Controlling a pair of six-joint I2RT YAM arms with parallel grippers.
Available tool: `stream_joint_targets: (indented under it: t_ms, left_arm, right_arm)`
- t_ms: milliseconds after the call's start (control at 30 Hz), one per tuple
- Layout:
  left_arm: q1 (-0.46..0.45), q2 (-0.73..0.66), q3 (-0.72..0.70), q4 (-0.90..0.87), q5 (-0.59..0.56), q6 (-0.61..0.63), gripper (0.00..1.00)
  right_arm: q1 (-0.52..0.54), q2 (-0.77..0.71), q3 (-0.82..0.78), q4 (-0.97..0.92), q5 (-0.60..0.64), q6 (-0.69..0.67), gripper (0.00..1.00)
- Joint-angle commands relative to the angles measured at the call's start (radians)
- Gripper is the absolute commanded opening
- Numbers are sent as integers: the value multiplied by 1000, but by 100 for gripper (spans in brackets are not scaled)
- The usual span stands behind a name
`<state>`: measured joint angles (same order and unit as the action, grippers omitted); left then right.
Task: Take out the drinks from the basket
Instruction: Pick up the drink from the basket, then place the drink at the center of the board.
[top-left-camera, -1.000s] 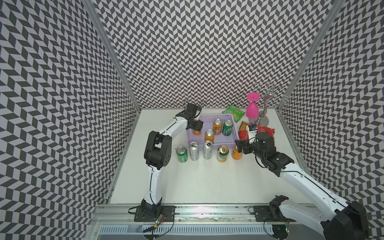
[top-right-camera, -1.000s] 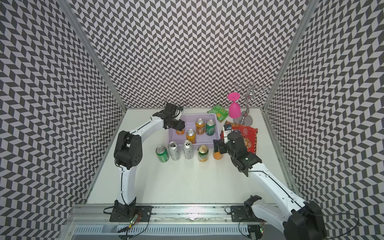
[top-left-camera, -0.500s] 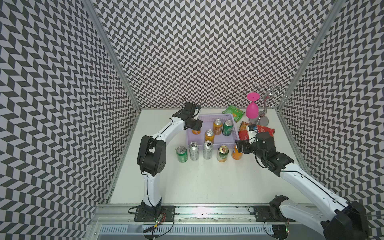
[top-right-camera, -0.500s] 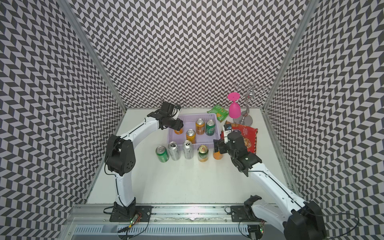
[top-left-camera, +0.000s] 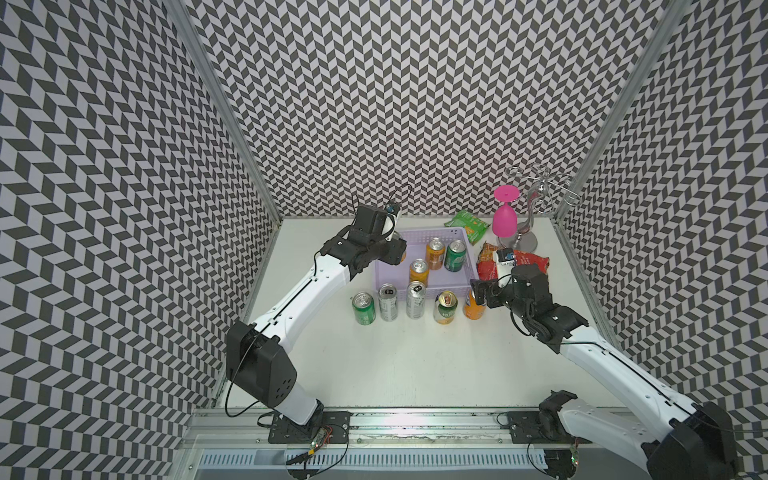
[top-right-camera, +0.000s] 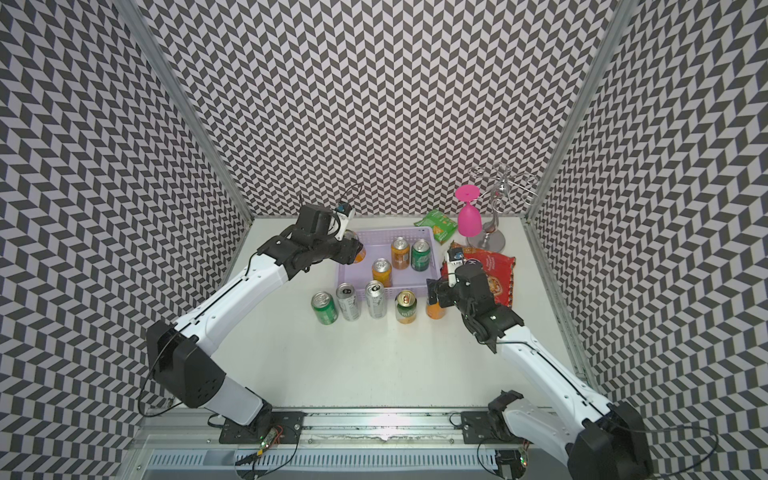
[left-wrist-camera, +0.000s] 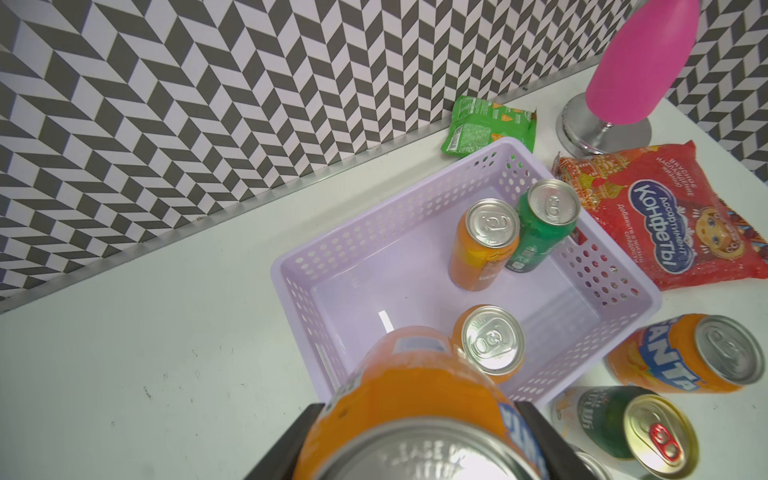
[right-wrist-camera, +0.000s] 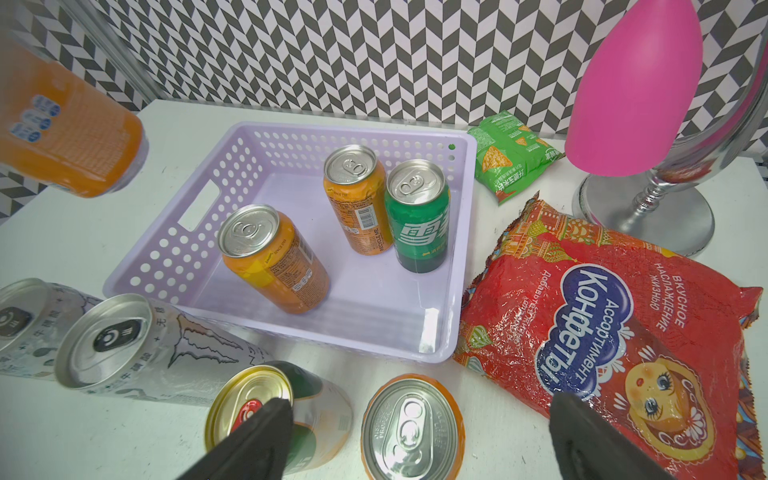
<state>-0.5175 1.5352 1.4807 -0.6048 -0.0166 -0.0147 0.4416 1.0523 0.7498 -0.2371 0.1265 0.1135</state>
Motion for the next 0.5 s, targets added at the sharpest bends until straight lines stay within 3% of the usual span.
stream_joint_targets:
  t_ms: [0,467]
  left_arm:
    - [-26,-105,-14,57,-45,-24,56]
    - [-159,-372,-173,-70,-87,-99,56]
  right_arm:
    - [-8,-15,-5,55,0,-6,100]
    - [-8,-11,-3,56,0,-5,100]
